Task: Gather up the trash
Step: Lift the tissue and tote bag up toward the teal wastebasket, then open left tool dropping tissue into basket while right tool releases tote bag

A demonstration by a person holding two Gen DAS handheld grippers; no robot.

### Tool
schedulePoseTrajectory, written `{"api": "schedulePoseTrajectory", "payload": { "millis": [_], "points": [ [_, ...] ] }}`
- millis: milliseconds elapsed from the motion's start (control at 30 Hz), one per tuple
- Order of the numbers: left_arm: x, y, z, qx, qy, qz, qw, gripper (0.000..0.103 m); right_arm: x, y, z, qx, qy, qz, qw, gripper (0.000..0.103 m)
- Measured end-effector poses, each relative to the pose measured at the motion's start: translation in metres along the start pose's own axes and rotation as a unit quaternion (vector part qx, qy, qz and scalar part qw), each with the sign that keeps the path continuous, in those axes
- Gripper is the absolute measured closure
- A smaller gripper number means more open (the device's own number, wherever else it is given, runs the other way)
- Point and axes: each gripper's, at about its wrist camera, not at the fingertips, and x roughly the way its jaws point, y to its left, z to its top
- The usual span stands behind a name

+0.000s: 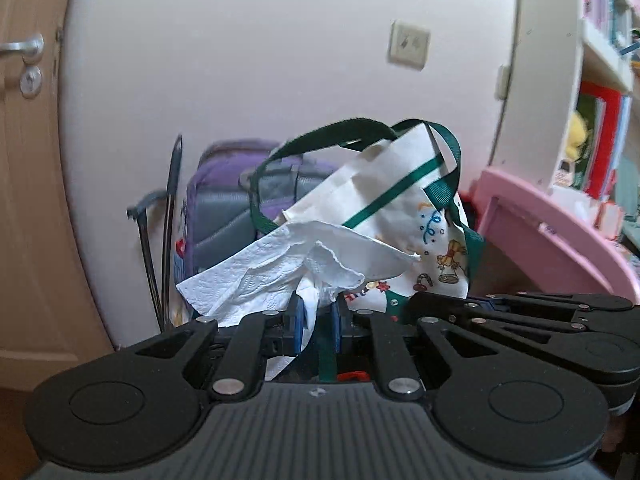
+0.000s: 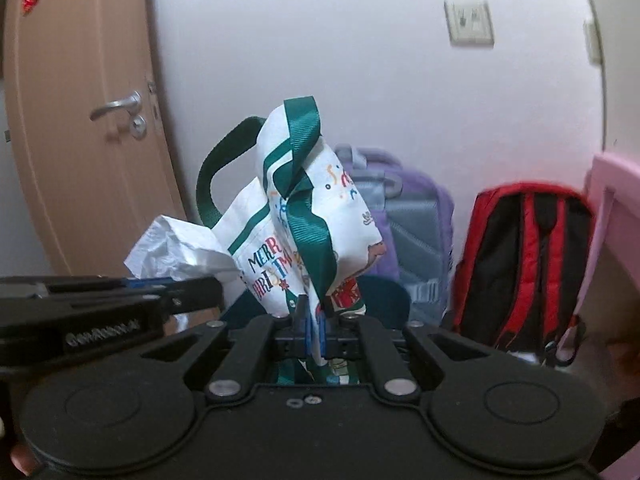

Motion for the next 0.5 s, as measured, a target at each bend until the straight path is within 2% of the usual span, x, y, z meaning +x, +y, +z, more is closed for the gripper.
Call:
{"api": "schedulePoseTrajectory", "payload": {
  "millis": [233, 500],
  "points": [
    [0.077, 0.017, -0.017, -0.017, 0.066, 0.014, 0.9976, 0.09, 0.071, -0.018, -0.006, 0.024, 0.097, 0.006, 0.995, 0.099],
    [0.132, 0.028, -0.037, -0.011, 0.142, 0.014, 0.9897, 0.09, 0.122, -0.02, -0.029, 0.018, 0.19, 0.014, 0.982, 0.097]
  ]
}}
